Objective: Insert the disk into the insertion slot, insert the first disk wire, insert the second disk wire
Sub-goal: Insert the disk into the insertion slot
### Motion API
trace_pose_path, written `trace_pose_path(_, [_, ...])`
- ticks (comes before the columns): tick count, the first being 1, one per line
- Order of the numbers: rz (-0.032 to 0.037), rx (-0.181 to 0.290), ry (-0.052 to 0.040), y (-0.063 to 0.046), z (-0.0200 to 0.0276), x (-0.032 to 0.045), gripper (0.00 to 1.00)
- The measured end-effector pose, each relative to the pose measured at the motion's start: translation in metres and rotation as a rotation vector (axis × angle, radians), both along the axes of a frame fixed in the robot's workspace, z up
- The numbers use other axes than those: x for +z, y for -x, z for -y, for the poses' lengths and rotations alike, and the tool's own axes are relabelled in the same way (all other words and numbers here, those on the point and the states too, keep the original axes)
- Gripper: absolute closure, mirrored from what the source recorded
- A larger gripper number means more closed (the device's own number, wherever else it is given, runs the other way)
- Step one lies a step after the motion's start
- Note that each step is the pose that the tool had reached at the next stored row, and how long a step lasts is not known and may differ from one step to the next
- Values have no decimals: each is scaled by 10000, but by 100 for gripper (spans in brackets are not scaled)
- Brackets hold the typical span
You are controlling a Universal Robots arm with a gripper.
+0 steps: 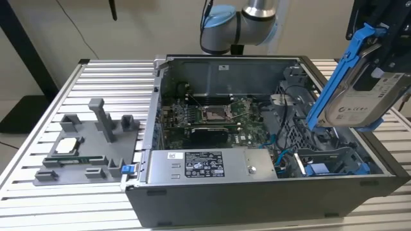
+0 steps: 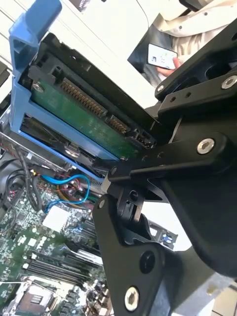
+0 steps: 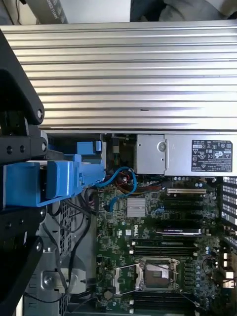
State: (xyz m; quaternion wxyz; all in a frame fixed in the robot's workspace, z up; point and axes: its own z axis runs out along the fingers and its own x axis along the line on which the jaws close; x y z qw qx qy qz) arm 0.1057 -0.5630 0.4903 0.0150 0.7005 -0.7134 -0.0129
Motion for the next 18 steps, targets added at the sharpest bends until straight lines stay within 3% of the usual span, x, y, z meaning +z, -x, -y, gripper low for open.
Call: trace_pose_path(18, [0, 0, -2, -82, 83, -277, 100])
